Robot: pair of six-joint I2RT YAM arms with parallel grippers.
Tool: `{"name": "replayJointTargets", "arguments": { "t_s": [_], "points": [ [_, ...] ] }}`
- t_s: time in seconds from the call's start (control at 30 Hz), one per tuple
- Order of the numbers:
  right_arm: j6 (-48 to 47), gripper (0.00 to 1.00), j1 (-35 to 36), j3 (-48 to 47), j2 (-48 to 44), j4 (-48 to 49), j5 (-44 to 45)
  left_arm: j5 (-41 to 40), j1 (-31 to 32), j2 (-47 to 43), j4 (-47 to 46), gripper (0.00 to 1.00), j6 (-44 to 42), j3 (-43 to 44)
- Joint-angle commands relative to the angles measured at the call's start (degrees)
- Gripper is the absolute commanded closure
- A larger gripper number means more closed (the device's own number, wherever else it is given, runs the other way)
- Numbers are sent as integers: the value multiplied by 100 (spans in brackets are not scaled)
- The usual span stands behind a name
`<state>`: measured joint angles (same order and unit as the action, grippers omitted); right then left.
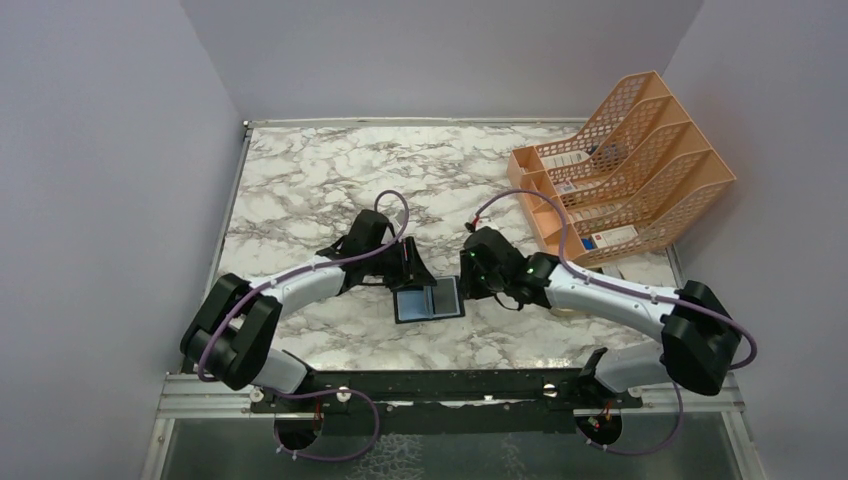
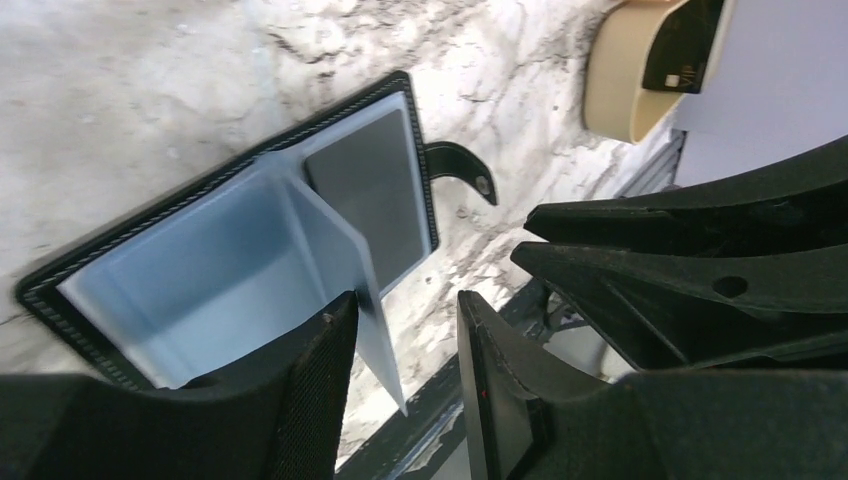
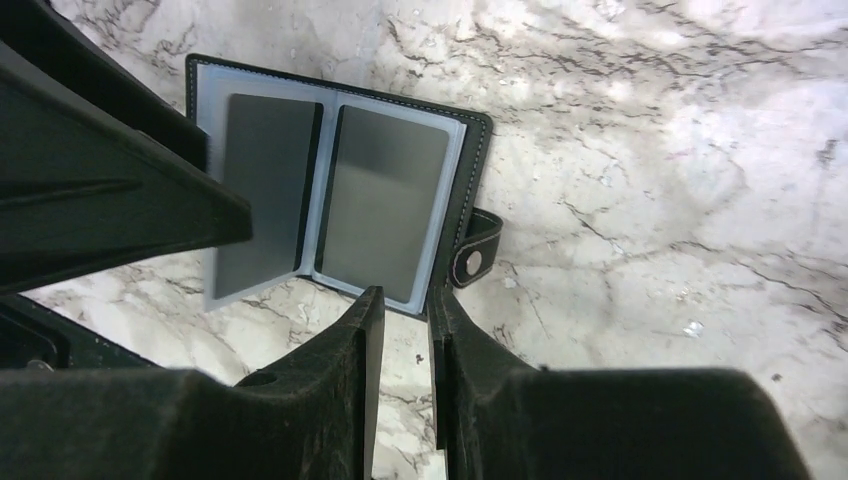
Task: Put the credit cards into the card holder
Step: Turn over the card slot in the card holder, then pick up the credit card from the storage box.
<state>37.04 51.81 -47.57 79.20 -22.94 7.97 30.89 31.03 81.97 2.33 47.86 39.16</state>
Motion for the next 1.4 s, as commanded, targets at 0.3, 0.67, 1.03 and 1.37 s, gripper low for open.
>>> {"name": "replayJointTargets", "arguments": {
  "t_s": [0.3, 0.67, 1.03, 1.37],
  "points": [
    [-165, 75, 19, -2, -1525, -343, 1215, 543, 235, 232, -1340, 55, 640, -293],
    [-828, 65, 13, -48, -1507, -766, 2564, -345, 229, -414, 123, 38, -296, 261],
    [-1800, 56, -769, -347, -1185, -1381, 3843, -992, 228, -1267, 1352, 1, -1280, 645],
    [-2973, 52, -2362, -228, -856, -729, 3572, -1213, 220, -1715, 2355, 1, -2391, 1036]
  ]
}}
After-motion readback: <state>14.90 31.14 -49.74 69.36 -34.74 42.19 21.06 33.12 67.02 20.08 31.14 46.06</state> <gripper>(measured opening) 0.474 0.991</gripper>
